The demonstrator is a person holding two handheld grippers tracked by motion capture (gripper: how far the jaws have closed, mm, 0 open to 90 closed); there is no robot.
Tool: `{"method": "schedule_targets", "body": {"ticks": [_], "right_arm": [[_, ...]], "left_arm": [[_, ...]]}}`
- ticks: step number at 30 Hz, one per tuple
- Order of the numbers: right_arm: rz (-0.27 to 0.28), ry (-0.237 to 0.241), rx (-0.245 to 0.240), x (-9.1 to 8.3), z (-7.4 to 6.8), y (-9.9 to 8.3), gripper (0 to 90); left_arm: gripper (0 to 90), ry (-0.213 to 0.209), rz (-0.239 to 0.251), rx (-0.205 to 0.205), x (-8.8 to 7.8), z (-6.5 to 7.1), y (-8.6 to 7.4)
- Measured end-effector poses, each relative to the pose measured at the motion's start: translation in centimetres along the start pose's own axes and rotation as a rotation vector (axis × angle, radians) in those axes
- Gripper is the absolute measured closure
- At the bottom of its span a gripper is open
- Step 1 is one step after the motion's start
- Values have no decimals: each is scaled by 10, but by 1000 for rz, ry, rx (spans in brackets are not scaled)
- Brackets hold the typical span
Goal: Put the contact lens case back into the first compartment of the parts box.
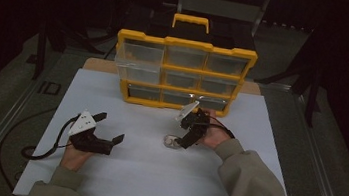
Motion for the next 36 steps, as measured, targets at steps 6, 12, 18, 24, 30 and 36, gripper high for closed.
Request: {"method": "schedule_targets", "body": {"ticks": [6, 12, 18, 24, 30, 36], "right_arm": [[-3, 24, -11, 6, -6, 2, 75], [-11, 45, -25, 11, -15, 5, 76], [-33, 71, -48, 21, -25, 7, 76], [-53, 94, -50, 26, -31, 8, 89], [-55, 119, -43, 30, -32, 8, 164], [-71, 164, -48, 32, -34, 6, 294]], "left_arm": [[3, -1, -1, 1, 0, 0, 0], [3, -1, 0, 2, 0, 0, 0], [3, -2, -1, 2, 0, 0, 0], [3, -4, -3, 2, 0, 0, 0], [3, -6, -7, 2, 1, 0, -1], [3, -7, -14, 3, 2, 0, -1]]}}
Point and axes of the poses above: each handheld gripper's, and its own axes: x roughly forward along the jaws, y roughly out of its top, z roughly to its right, the point moved 2 cm from there along x, roughly forward along the jaws, and after that the axes turned 15 degrees about -y, right-handed, at the moved point
